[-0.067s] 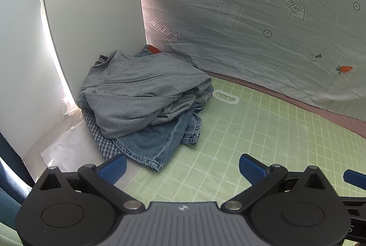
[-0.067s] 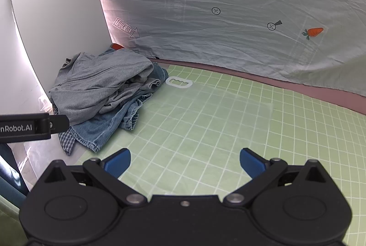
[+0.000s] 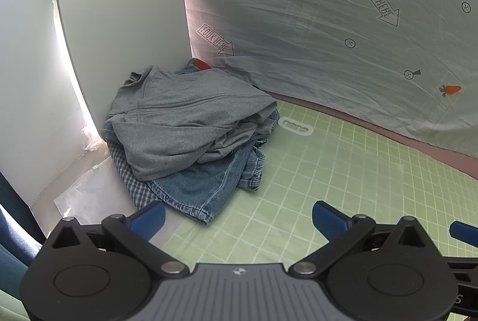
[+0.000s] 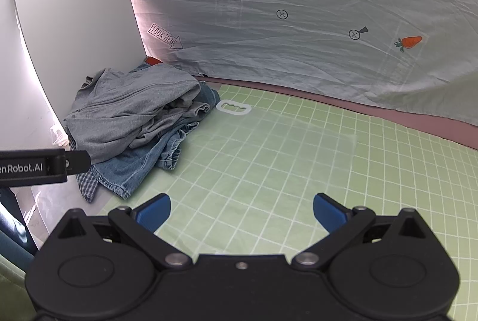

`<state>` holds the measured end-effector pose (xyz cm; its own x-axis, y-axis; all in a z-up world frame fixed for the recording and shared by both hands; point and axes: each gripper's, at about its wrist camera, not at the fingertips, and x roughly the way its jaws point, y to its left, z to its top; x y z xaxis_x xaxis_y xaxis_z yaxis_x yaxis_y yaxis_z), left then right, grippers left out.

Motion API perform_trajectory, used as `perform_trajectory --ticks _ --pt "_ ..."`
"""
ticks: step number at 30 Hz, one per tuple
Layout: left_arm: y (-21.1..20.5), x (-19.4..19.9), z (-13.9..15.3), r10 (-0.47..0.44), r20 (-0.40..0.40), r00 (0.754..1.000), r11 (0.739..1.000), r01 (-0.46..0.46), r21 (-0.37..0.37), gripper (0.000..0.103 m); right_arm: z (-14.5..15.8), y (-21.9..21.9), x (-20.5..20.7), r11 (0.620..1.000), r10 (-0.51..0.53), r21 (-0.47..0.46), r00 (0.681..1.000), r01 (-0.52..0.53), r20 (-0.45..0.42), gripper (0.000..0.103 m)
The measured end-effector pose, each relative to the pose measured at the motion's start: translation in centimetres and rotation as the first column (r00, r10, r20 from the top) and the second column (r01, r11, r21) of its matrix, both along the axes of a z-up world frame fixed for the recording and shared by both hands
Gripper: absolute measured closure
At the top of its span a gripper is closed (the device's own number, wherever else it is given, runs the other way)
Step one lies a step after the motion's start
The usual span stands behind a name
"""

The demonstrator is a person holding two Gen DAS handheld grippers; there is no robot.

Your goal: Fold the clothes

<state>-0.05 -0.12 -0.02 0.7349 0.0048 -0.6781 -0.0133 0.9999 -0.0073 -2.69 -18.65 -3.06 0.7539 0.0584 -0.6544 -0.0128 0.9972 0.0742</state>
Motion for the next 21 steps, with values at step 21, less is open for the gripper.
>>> perform_trajectory --ticks 21 --pt "1.1 0.1 -0.5 -0.024 0.0 1.0 1.0 0.024 -0.018 0.0 0.0 0.1 0.0 1.0 -0.003 -0.003 1.0 0.003 0.001 0.0"
